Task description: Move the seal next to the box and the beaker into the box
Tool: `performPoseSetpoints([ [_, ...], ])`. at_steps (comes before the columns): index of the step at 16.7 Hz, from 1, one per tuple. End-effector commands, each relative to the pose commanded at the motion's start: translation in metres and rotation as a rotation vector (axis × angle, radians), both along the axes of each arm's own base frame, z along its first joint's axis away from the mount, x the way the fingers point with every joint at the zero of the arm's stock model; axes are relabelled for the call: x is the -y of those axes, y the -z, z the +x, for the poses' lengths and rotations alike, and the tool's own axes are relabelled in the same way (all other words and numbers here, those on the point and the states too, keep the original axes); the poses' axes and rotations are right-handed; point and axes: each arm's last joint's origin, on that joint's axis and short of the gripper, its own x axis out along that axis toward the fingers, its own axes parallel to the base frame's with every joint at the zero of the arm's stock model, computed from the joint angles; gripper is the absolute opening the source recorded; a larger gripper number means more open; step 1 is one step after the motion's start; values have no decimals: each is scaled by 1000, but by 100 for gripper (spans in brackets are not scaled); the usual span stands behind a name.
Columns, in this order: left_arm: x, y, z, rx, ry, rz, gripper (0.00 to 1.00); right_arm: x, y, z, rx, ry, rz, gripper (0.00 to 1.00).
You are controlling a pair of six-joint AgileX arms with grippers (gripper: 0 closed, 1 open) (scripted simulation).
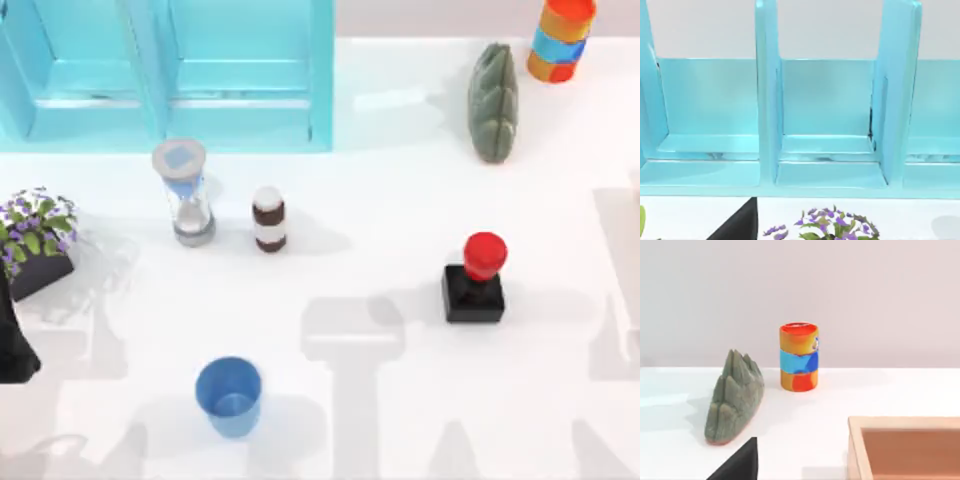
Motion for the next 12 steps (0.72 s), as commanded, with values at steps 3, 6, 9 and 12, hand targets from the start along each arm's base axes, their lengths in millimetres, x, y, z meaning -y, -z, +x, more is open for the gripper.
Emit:
performPoseSetpoints([
  [3, 0, 0, 0, 0, 0, 0, 100, 0, -2, 0, -6, -3, 3, 100],
  [6, 0, 0, 0, 0, 0, 0, 100, -3, -18, 1, -68, -29, 27, 100],
  [9, 0, 0, 0, 0, 0, 0, 100, -8, -45, 9, -200, -65, 64, 100],
  [12, 0, 0, 0, 0, 0, 0, 100, -17, -76, 28, -393, -98, 101, 100],
])
